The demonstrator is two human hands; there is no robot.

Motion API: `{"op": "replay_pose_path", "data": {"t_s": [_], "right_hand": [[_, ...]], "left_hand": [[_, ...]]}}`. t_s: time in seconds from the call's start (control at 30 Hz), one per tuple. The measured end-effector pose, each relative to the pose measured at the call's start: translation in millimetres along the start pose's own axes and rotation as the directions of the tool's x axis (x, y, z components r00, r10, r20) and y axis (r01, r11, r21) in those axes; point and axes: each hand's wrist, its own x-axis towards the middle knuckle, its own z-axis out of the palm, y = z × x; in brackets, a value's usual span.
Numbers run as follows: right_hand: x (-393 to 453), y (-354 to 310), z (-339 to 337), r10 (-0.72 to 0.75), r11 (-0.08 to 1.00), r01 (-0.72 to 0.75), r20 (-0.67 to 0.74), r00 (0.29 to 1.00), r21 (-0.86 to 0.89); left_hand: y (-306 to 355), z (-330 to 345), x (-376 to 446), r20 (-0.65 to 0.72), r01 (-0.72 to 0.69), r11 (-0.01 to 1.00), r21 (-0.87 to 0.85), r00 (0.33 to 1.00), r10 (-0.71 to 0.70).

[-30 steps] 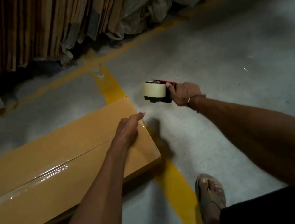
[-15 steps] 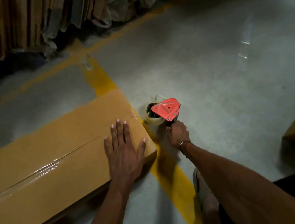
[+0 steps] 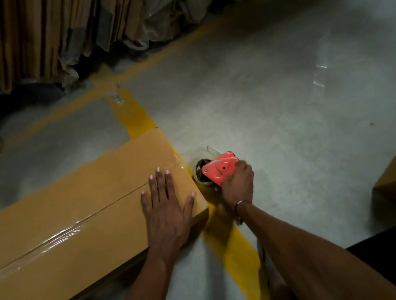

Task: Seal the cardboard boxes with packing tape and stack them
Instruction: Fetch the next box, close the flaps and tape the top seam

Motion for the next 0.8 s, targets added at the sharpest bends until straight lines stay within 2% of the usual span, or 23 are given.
{"op": "replay_pose_path", "data": {"t_s": [0.03,0.1,0.17,0.27,0.37,0.5,0.57,0.6,0.63,0.67,0.73,0.8], "right_hand": [[-7.9,-12.9,-0.2,-0.103,0.993,0.106,-0.045,0.994,0.051],[-26.2,-48.1,-1.9,-0.264,0.948,0.267,-0.042,0.964,0.174],[-40.0,-79.7,4.8,-0.329,0.915,0.3,0.068,0.942,0.27],[-49.2,-110.1,17.5,-0.363,0.927,0.319,0.261,0.894,0.195],[-42.5,-116.4,25.0,-0.331,0.941,0.335,0.351,0.876,0.052],[-22.0,-123.5,22.3,-0.106,0.982,0.167,0.483,0.869,-0.085],[-25.0,-131.7,17.6,-0.151,0.968,0.215,0.382,0.912,-0.13],[-30.6,-135.8,15.6,-0.254,0.944,0.298,0.268,0.929,-0.139],[-38.5,-139.1,14.7,-0.38,0.906,0.403,0.172,0.909,-0.128],[-48.9,-143.3,14.6,-0.497,0.855,0.51,0.138,0.857,-0.09],[-70.8,-148.3,23.1,-0.632,0.753,0.658,0.259,0.73,-0.014],[-90.4,-143.1,35.4,-0.654,0.677,0.733,0.405,0.639,-0.063]], "left_hand": [[0.5,-0.3,-0.2,0.004,0.003,1.0,-0.002,1.0,-0.003],[1.2,-0.9,0.2,0.009,0.016,1.0,0.002,1.0,-0.016],[-0.8,-0.7,0.4,0.034,0.009,0.999,0.039,0.999,-0.01],[-7.7,-1.3,-1.2,0.048,-0.067,0.996,0.059,0.997,0.064],[-9.8,-2.2,-1.0,0.06,-0.091,0.995,0.047,0.994,0.089],[-9.4,-8.6,5.4,0.084,-0.043,0.997,-0.059,0.995,0.048],[-16.8,-14.7,6.5,0.087,-0.062,0.995,-0.079,0.994,0.069],[-23.7,-17.9,6.5,0.086,-0.07,0.995,-0.075,0.993,0.077],[-32.4,-20.2,6.1,0.083,-0.071,0.995,-0.068,0.994,0.077],[-42.4,-22.2,5.5,0.087,-0.067,0.996,-0.061,0.994,0.072],[-65.0,-26.4,4.2,0.133,-0.092,0.995,-0.032,0.986,0.095],[-86.8,-29.8,-0.5,0.172,-0.171,0.984,0.042,0.972,0.162]]}}
